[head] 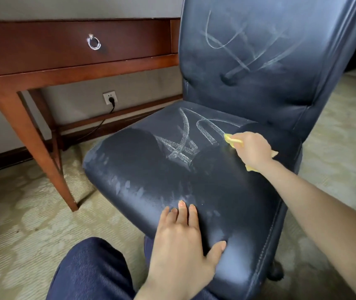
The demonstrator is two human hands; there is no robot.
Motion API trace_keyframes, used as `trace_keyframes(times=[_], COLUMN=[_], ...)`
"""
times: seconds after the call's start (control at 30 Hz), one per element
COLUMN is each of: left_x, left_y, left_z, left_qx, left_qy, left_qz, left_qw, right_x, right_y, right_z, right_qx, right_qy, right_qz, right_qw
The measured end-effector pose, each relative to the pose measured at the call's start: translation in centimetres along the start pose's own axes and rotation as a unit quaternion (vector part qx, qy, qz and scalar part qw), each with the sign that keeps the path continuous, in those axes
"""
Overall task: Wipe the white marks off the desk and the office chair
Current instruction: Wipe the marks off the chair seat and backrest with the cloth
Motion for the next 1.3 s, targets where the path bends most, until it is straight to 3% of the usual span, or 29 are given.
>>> trace_keyframes(times=[0.2,0.3,0.43,0.5,0.6,0.73,0.9,0.97,1.13,1.3], left_x=[1.0,0.9,-0.3,-0.9,-2.4,-4.0,-5.5,-5.7,-5.5,-5.4], left_y=[1.0,0.3,-1.0,-1.8,-2.0,-0.1,1.6,2.0,2.8,2.7], left_z=[3.1,2.8,-0.7,-3.0,-6.2,-9.8,-12.7,-13.7,-14.8,-14.3], left_qx=[0.037,0.167,0.345,0.346,0.320,0.226,0.164,0.142,0.136,0.099], left_qy=[0.037,0.071,0.033,0.005,-0.012,-0.091,-0.134,-0.132,-0.120,-0.106], left_qz=[-0.009,0.019,0.122,0.189,0.227,0.195,0.170,0.163,0.132,0.117], left_qw=[0.999,0.983,0.930,0.919,0.920,0.950,0.963,0.967,0.975,0.982], right_x=[-0.7,1.2,5.0,6.7,10.0,14.4,15.3,13.3,7.2,1.6], right_y=[3.1,4.6,3.9,2.7,0.6,-1.8,-4.1,-4.8,-4.8,-2.0], right_z=[-5.9,-9.8,-11.7,-11.1,-9.7,-6.6,-1.8,0.3,4.5,4.4], right_qx=[-0.011,0.030,0.007,-0.024,-0.074,-0.112,-0.056,-0.051,-0.063,0.015], right_qy=[-0.037,-0.112,-0.243,-0.279,-0.337,-0.409,-0.495,-0.456,-0.243,-0.107], right_qz=[-0.009,-0.029,-0.060,-0.077,-0.095,-0.087,-0.111,-0.110,-0.072,-0.033], right_qw=[0.999,0.993,0.968,0.957,0.934,0.902,0.860,0.881,0.965,0.994])
Point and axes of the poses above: each hand's wrist, its own x-axis away from the middle knuckle, its own y-axis out of the palm, z = x × y, the point moved 4 cm from there along -x, towards the middle knuckle, and after that the axes turned 7 degrees about z, right-handed, at the moved point
